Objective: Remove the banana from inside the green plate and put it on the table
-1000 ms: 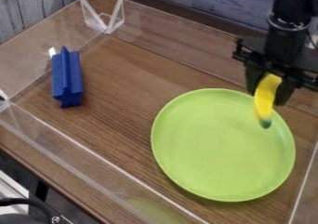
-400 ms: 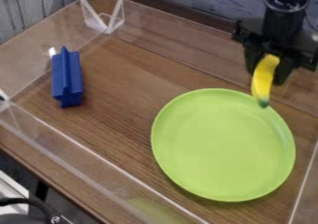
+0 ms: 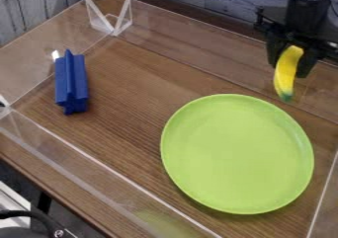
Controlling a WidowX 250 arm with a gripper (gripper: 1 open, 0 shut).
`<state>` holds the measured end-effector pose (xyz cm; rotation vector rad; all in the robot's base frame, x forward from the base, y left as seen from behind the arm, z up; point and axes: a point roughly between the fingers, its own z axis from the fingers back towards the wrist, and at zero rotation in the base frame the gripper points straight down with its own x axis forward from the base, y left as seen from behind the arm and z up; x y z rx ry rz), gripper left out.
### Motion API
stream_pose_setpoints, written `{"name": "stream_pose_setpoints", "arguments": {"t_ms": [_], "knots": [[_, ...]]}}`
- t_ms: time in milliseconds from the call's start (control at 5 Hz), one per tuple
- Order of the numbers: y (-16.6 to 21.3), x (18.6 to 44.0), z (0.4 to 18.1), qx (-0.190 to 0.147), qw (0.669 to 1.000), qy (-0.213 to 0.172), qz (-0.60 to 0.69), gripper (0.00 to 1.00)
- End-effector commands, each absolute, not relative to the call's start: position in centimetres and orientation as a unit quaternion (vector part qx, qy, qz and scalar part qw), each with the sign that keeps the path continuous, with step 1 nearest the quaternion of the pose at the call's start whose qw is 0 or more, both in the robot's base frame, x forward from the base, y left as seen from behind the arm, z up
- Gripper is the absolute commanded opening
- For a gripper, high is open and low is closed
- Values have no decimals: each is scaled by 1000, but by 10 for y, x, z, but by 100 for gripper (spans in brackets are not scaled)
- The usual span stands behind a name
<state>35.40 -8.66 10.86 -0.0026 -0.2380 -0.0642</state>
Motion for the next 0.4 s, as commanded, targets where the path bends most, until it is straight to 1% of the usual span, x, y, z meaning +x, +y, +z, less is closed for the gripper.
{"name": "stream_pose_setpoints", "arguments": {"t_ms": [0,200], "knots": [[-91,367,130,-8,987,-157,-35,0],[-92,370,130,-9,986,-160,-37,0]]}}
